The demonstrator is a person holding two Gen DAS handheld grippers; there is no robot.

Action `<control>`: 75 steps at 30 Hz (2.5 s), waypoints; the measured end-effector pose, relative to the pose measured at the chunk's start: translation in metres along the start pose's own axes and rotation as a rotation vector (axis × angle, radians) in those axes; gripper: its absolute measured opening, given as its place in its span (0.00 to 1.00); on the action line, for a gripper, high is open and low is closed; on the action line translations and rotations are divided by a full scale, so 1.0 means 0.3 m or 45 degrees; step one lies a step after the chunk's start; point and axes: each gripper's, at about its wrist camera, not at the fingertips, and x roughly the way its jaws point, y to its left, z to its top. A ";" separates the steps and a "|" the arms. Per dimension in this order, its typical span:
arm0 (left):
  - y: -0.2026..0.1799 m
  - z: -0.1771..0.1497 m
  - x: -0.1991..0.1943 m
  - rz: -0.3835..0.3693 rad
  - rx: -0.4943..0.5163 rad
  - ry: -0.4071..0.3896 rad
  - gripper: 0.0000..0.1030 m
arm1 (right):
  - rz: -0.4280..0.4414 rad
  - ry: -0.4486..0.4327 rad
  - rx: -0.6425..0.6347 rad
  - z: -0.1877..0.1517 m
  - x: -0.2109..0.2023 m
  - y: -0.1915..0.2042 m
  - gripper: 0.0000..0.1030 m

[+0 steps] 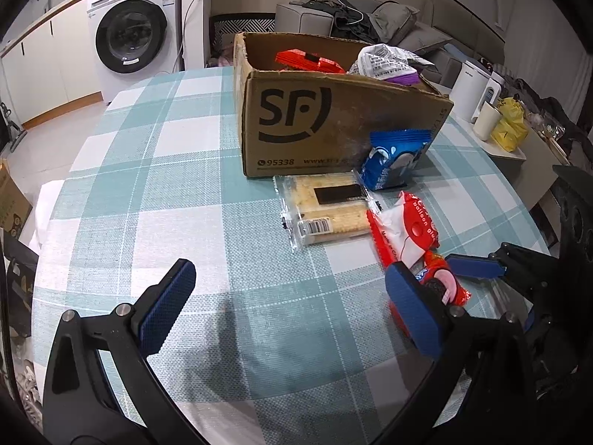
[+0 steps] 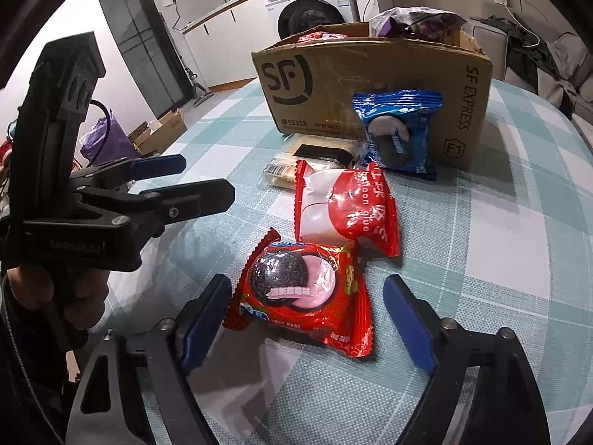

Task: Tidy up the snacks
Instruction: 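Move both open tools toward the red-and-white bags on the table, then grasp the red-and-white balloon bag with the left tool while the right tool grasps the red Oreo bag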

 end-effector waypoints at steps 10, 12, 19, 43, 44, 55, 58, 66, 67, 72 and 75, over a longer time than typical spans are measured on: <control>-0.027 0.007 0.023 -0.009 0.011 0.020 0.99 | 0.059 -0.033 0.061 -0.024 -0.036 -0.046 0.50; -0.034 0.012 0.027 -0.016 0.012 0.023 0.99 | 0.066 -0.042 0.069 -0.030 -0.048 -0.051 0.49; -0.064 0.028 0.033 -0.035 0.034 0.022 0.99 | 0.091 -0.095 0.115 -0.060 -0.111 -0.086 0.48; -0.278 0.050 0.189 -0.104 0.171 0.148 0.93 | -0.015 -0.199 0.351 -0.103 -0.213 -0.276 0.48; -0.283 0.053 0.194 -0.105 0.178 0.149 0.92 | -0.015 -0.198 0.354 -0.103 -0.212 -0.278 0.48; -0.299 0.047 0.201 -0.164 0.205 0.149 0.34 | -0.009 -0.189 0.355 -0.103 -0.209 -0.274 0.48; -0.289 0.040 0.194 -0.193 0.189 0.147 0.32 | -0.008 -0.190 0.344 -0.100 -0.211 -0.264 0.48; -0.257 0.036 0.136 -0.217 0.169 0.103 0.32 | -0.011 -0.195 0.325 -0.086 -0.212 -0.246 0.48; -0.247 0.033 0.123 -0.219 0.163 0.094 0.32 | -0.009 -0.195 0.321 -0.084 -0.212 -0.244 0.48; -0.209 0.033 0.064 -0.216 0.135 0.052 0.32 | -0.010 -0.202 0.298 -0.070 -0.219 -0.225 0.48; -0.181 0.037 0.023 -0.211 0.116 0.023 0.32 | -0.011 -0.207 0.279 -0.062 -0.225 -0.209 0.48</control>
